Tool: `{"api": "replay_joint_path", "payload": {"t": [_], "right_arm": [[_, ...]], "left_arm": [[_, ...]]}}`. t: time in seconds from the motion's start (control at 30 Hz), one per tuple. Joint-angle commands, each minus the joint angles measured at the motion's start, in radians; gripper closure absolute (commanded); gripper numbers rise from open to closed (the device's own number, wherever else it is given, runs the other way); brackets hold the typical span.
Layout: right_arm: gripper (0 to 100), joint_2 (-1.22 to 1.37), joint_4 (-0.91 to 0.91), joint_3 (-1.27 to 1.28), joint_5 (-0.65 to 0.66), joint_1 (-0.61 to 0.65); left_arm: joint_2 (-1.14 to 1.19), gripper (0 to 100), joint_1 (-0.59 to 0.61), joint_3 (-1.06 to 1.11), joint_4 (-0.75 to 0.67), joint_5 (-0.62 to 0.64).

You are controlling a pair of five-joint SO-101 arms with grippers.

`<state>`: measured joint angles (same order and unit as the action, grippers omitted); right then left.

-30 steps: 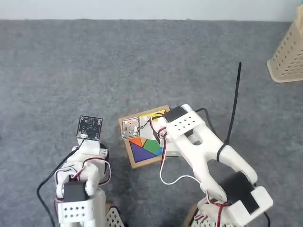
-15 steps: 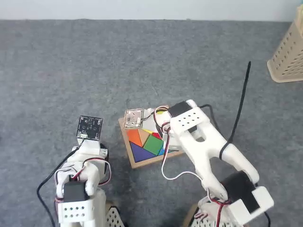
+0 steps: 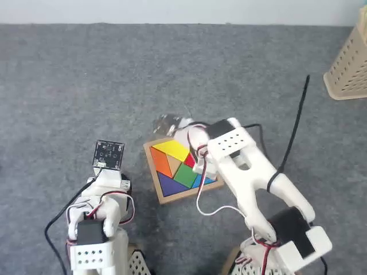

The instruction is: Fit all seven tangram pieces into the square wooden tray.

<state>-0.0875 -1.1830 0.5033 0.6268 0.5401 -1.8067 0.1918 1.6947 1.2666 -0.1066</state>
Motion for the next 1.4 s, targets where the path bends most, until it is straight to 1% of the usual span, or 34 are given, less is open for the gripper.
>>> {"api": "replay_joint_path", "payload": {"t": [0.0, 0.13, 0.3, 0.47, 0.63, 0.77, 0.87, 1.03, 1.17, 1.23, 1.37], "right_arm": [[99.1, -0.107, 0.018, -0.017, -0.091, -0.079], [99.2, -0.282, 0.076, 0.098, -0.163, -0.151], [99.2, -0.515, 0.125, 0.311, -0.18, -0.166], [99.2, -0.716, 0.119, 0.525, -0.175, -0.177], [99.2, -0.924, 0.124, 0.733, -0.173, -0.252], [99.2, -1.118, 0.124, 0.844, -0.173, -0.348], [99.2, -1.274, 0.119, 0.922, -0.173, -0.392], [99.2, -1.52, 0.113, 1.076, -0.173, -0.426], [99.2, -1.702, 0.033, 1.162, -0.173, -0.44], [99.2, -1.744, 0.005, 1.181, -0.173, -0.435], [99.2, -1.699, -0.004, 1.18, -0.173, -0.44]], "left_arm": [[-0.021, 93, -0.002, -0.01, 0.0, 0.008], [-0.021, 93, -0.002, -0.01, 0.0, 0.008], [-0.021, 93, -0.002, -0.01, 0.0, 0.008], [-0.021, 93, -0.002, -0.01, 0.0, 0.008], [-0.021, 93, -0.002, -0.01, 0.0, 0.008], [-0.021, 93, -0.002, -0.01, 0.0, 0.008], [-0.021, 93, -0.002, -0.01, 0.0, 0.008], [-0.021, 93, -0.002, -0.01, 0.0, 0.008], [-0.021, 93, -0.002, -0.01, 0.0, 0.008], [-0.021, 93, -0.002, -0.01, 0.0, 0.008], [-0.021, 93, -0.002, -0.01, 0.0, 0.008]]}}
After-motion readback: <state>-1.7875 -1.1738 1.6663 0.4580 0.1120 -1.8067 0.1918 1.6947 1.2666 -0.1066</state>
